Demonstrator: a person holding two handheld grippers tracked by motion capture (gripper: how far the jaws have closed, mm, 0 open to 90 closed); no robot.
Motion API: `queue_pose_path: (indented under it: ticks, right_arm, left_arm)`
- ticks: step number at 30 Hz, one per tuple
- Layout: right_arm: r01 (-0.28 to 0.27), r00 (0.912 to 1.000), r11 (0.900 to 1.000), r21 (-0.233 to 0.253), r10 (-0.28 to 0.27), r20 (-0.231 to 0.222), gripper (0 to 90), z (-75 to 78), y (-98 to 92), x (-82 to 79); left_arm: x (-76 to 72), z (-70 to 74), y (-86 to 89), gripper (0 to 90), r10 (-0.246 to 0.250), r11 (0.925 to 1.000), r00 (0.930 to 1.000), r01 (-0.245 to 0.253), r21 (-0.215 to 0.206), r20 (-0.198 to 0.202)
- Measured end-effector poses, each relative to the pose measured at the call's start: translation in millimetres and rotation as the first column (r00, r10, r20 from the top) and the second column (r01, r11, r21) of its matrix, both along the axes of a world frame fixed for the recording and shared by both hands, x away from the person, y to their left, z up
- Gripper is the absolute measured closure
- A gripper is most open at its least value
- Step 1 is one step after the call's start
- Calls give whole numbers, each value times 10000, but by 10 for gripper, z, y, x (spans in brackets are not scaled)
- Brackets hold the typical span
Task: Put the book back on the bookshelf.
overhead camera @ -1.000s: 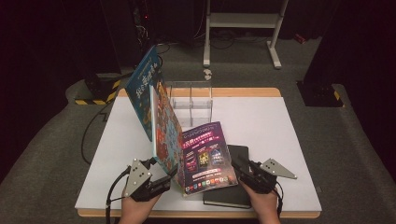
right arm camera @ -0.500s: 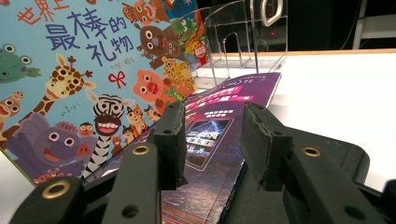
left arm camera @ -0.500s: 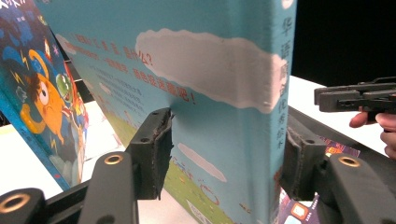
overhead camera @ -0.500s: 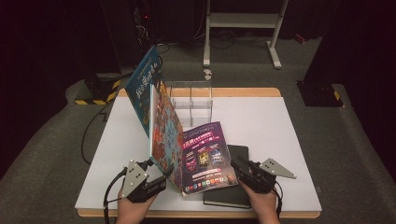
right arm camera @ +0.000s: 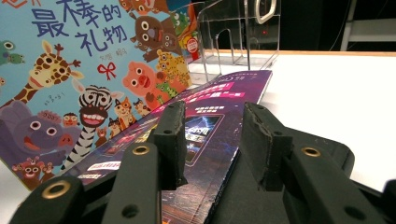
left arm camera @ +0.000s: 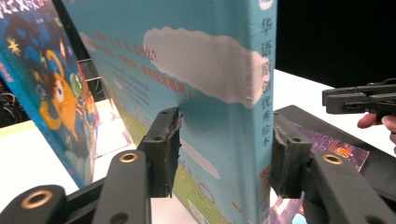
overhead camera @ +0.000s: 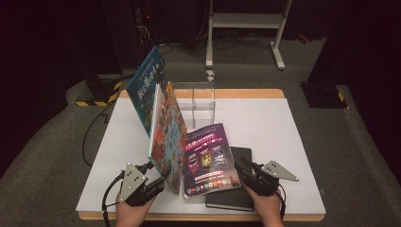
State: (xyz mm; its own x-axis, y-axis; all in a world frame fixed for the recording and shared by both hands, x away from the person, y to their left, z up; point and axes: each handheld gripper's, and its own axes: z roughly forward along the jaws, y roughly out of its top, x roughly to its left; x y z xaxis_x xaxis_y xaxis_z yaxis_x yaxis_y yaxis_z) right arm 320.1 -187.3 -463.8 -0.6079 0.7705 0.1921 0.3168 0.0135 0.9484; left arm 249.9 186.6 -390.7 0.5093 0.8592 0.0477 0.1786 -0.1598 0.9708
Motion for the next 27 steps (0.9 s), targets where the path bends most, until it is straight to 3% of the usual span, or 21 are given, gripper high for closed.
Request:
queue_pose_path:
  ticks: [9,27]
  right_arm:
    - [21,10000,9999,107,-21,-25,596,5,-16,-5]
    - [-18,10000,9997,250,20,-65,596,8,-11,-3]
  left_arm:
    - [-20,-23,83,586,403,9991,9990,-401,-131,213]
    - [-35,-39,259,644,727,9973,9973,-726,-123,53]
